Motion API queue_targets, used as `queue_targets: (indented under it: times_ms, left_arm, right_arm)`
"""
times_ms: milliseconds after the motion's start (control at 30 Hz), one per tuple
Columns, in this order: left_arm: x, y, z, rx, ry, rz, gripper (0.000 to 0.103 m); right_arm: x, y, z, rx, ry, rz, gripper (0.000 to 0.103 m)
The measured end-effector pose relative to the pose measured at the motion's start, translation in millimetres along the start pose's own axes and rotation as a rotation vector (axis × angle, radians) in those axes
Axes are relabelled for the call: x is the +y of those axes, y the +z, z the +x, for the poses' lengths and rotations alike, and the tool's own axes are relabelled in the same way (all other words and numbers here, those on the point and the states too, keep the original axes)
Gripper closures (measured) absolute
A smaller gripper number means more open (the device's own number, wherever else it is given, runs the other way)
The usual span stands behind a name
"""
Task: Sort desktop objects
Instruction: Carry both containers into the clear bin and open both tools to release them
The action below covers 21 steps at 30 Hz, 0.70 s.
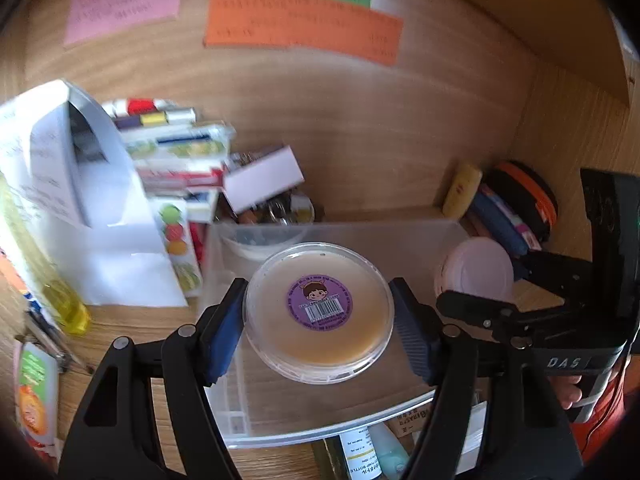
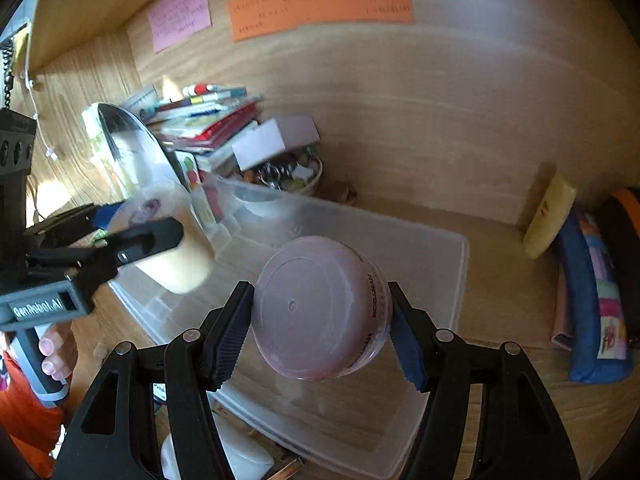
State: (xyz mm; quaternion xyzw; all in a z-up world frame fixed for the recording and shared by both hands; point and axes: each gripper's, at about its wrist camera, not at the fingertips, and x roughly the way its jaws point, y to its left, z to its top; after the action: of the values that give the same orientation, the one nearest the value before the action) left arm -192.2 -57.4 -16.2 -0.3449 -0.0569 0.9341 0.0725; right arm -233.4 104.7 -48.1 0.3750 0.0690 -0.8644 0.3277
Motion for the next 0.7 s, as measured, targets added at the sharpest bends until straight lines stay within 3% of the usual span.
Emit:
queue_targets:
  times_ms: [200, 700]
  left_arm:
    - [-4, -9, 18, 0.063, -0.014, 0.021, 0.034]
    - [-5, -15, 26, 0.102, 0.018, 0.028, 0.034]
  right_arm:
    - [-5, 0, 12, 0.042, 0.015, 0.021, 0.042]
    - [9, -9, 24, 0.098, -0.033, -0.019, 0.042]
